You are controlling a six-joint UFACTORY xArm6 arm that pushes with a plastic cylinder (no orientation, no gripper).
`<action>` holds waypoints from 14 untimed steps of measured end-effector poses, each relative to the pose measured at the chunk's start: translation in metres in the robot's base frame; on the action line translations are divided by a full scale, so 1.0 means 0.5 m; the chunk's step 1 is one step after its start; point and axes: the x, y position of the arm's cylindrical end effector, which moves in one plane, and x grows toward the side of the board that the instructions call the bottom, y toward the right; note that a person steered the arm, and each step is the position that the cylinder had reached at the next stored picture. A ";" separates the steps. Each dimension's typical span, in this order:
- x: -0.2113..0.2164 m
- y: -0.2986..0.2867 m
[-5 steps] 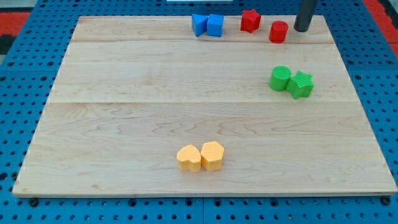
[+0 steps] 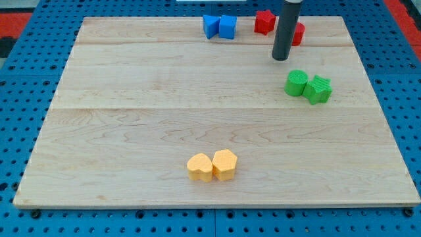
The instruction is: Slide the red circle slightly to the top right side of the board
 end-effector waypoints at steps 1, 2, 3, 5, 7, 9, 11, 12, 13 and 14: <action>-0.045 0.016; -0.046 0.016; -0.046 0.017; -0.063 0.020; -0.076 0.044; -0.092 0.071; -0.040 0.084; -0.019 0.106; -0.021 0.107; -0.037 0.107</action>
